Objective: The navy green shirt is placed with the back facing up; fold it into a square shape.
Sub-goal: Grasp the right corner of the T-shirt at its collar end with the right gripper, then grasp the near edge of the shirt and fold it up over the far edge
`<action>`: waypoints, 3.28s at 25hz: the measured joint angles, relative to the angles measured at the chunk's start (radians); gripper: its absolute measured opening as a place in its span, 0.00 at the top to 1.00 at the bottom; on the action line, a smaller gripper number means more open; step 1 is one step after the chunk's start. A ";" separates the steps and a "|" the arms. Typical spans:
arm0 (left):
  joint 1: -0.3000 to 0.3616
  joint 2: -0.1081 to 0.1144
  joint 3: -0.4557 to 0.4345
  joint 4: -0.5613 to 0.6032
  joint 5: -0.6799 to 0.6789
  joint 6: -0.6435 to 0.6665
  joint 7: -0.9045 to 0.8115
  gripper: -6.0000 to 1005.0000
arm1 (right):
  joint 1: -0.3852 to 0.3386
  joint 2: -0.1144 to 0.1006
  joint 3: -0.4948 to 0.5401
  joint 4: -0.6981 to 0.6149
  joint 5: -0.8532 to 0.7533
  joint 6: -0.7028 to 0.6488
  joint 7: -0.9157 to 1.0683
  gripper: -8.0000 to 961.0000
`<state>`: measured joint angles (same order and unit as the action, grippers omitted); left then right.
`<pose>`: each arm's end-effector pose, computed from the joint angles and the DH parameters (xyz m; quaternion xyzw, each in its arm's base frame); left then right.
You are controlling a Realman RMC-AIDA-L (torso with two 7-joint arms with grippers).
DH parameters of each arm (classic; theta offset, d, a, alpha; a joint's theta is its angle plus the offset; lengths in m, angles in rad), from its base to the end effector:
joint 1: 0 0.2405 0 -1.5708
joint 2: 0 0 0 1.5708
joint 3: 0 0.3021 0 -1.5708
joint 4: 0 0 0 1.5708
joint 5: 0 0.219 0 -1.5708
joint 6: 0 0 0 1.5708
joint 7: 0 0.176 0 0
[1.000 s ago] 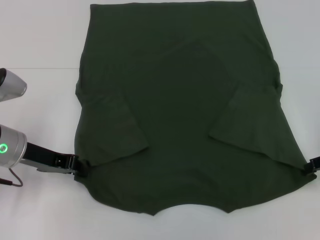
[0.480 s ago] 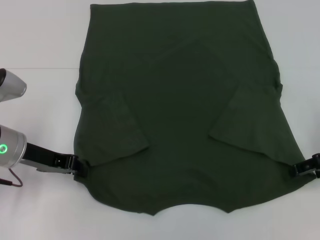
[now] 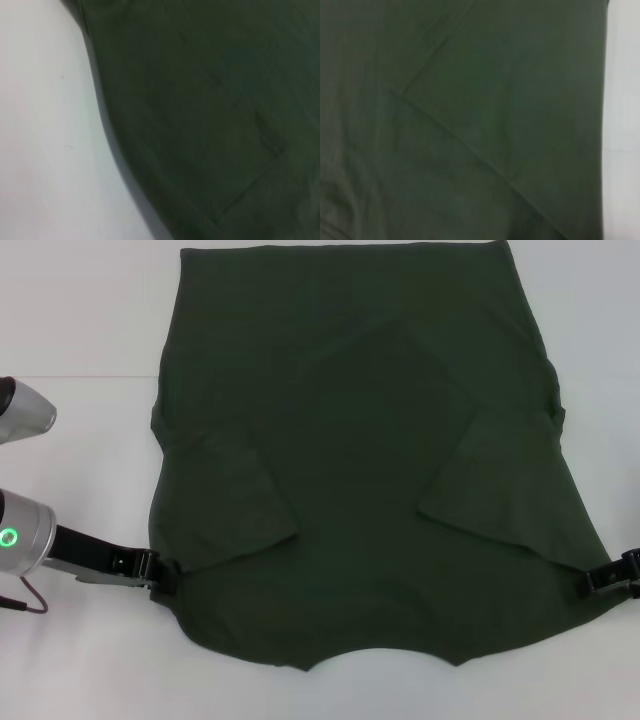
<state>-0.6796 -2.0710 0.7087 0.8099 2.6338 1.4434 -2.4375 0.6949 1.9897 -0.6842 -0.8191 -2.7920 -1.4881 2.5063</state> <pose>-0.3253 0.4040 -0.0393 -0.7983 -0.5834 0.0200 0.1480 0.3572 0.4062 0.0102 -0.7659 0.6062 -0.0934 0.1928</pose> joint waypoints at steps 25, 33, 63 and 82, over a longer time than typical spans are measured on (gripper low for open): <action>0.000 0.000 0.000 0.000 0.000 -0.009 0.003 0.94 | 0.035 0.030 -0.017 0.004 0.000 0.012 0.005 0.05; 0.000 -0.001 0.000 0.000 0.000 -0.011 0.005 0.94 | 0.033 0.030 -0.019 -0.002 -0.002 0.018 0.000 0.06; 0.002 0.021 -0.011 -0.001 -0.016 0.047 0.028 0.94 | 0.034 0.027 -0.034 -0.059 0.004 -0.113 -0.082 0.91; 0.019 0.146 -0.050 -0.111 -0.017 0.424 0.076 0.94 | 0.005 0.012 -0.094 -0.083 -0.009 -0.480 -0.365 0.91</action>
<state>-0.6606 -1.9246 0.6591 0.6987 2.6167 1.8679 -2.3612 0.6999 2.0020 -0.7785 -0.9017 -2.8011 -1.9684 2.1410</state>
